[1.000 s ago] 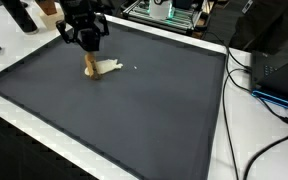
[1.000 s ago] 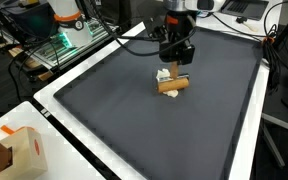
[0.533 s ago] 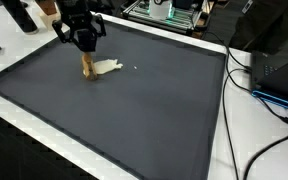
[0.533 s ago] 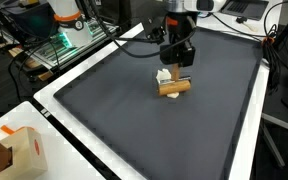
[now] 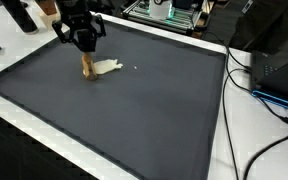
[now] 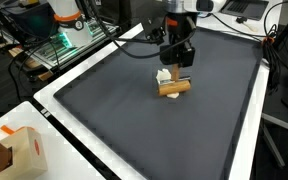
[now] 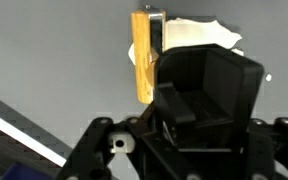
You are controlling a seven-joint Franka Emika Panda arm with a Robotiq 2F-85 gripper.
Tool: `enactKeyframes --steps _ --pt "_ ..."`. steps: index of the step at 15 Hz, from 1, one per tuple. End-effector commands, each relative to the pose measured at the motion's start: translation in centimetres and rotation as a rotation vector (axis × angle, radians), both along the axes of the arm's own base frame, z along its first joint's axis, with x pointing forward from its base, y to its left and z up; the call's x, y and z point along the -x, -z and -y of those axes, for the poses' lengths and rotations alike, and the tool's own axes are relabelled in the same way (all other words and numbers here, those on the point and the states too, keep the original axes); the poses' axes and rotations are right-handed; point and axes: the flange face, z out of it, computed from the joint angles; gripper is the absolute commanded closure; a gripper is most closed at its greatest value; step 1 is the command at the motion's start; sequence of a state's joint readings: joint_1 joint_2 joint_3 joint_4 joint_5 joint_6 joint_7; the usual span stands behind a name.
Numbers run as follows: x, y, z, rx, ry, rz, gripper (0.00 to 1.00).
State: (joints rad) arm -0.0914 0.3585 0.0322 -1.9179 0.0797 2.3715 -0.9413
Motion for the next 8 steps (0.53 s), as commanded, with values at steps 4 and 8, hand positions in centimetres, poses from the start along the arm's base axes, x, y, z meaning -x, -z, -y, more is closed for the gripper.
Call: enactKeyframes --steps 4,8 --pt "0.54 0.64 0.38 -0.036 -0.004 -0.064 0.77" --pt "0.8 0.68 0.09 -0.065 -0.015 -0.109 0.77"
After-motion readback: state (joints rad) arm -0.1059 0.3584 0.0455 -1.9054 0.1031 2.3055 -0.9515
